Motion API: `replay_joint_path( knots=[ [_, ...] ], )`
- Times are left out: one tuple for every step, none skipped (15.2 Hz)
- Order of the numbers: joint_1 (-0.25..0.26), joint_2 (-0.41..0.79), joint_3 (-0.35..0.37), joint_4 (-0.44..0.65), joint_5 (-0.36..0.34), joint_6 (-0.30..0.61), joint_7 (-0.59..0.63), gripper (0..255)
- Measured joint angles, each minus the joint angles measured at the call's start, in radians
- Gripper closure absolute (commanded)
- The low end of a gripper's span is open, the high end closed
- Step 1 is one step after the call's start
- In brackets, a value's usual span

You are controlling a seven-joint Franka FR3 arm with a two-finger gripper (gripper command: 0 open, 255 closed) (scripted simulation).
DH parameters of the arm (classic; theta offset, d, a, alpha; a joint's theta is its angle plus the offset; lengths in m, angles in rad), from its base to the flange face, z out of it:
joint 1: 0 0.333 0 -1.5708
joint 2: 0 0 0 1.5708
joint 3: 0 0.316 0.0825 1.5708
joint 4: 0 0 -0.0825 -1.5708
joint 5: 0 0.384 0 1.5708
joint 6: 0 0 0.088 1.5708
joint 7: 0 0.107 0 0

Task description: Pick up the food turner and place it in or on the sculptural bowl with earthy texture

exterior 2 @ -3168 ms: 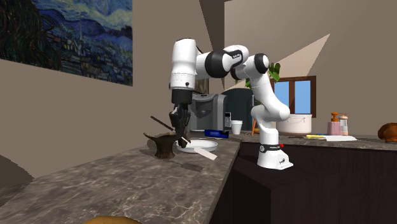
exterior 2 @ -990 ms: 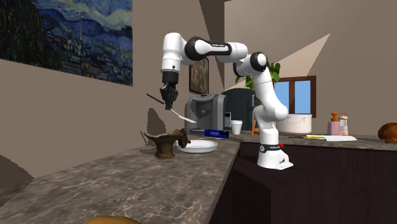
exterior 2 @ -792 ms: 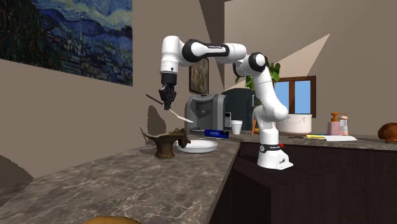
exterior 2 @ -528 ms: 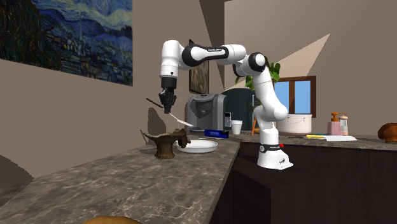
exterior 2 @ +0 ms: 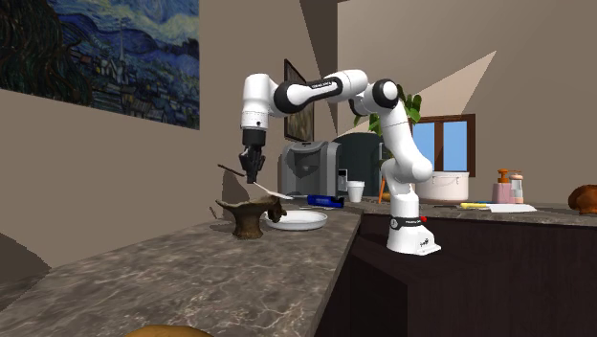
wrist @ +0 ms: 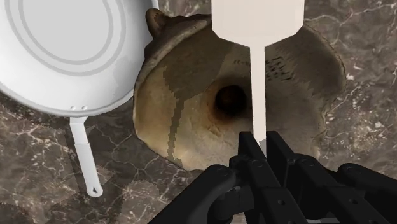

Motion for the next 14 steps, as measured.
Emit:
replay_joint_path(
  knots=[
    [0.0,0.002,0.0,-0.012,-0.001,0.014,0.002,255],
    [0.001,0.007,0.0,-0.018,-0.002,0.025,0.003,255],
    [0.001,0.011,-0.001,-0.024,-0.003,0.035,0.004,255],
    [0.0,0.011,-0.001,-0.03,-0.003,0.041,0.004,255],
    [0.0,0.012,-0.001,-0.032,-0.004,0.044,0.004,255],
    [0.0,0.012,-0.001,-0.034,-0.004,0.046,0.004,255],
    [0.0,0.012,-0.001,-0.035,-0.004,0.047,0.004,255],
    [0.0,0.012,-0.001,-0.035,-0.004,0.048,0.004,255],
    [0.0,0.012,-0.001,-0.035,-0.004,0.048,0.004,255],
    [0.0,0.012,-0.001,-0.036,-0.004,0.048,0.004,0],
    [0.0,0.012,-0.001,-0.036,-0.004,0.048,0.004,0],
    [0.0,0.012,-0.001,-0.036,-0.004,0.048,0.004,0],
    [0.0,0.012,-0.001,-0.036,-0.004,0.048,0.004,0],
    [0.0,0.012,-0.001,-0.036,-0.004,0.048,0.004,0]
  ],
)
